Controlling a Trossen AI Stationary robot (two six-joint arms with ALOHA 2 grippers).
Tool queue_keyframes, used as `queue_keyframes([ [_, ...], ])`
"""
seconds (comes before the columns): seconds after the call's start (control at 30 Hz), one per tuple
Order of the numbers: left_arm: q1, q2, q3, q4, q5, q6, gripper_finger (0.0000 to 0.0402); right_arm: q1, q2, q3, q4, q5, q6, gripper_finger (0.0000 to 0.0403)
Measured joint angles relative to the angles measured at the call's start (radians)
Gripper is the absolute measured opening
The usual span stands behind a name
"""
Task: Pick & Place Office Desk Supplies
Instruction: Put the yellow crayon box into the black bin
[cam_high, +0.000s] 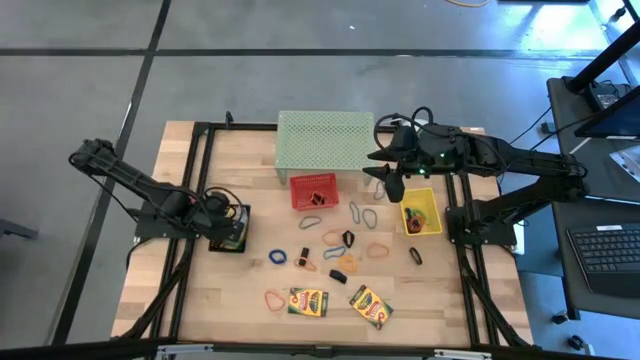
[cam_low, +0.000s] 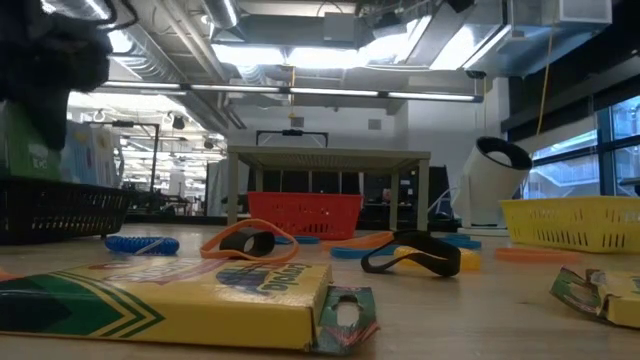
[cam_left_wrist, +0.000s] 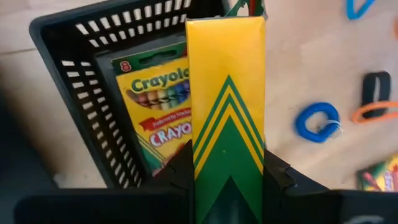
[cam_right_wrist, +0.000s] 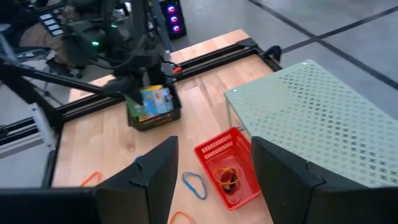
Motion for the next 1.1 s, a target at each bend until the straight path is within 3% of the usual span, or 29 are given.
queue_keyframes([
  [0.33,-0.01,-0.083,-0.175,0.249,-0.056,-0.066,0.0087,0.0,0.0,0.0,0.0,-0.033,0.028,0.0204],
  [0.6,-0.01,-0.091,-0.199,0.235,0.009,-0.101,0.0089,0.0,0.0,0.0,0.004,-0.033,0.051,0.0204],
  [0.83,-0.01,-0.113,-0.197,0.243,0.017,-0.113,0.0215,0.0,0.0,0.0,0.006,-0.033,0.051,0.0204],
  [0.93,-0.01,-0.146,-0.176,0.216,-0.004,-0.115,0.0233,0.0,0.0,0.0,0.006,-0.033,0.051,0.0204],
  [1.1,-0.01,-0.207,-0.097,0.117,-0.089,-0.072,0.0228,0.0,0.0,0.0,0.007,-0.033,0.051,0.0204],
])
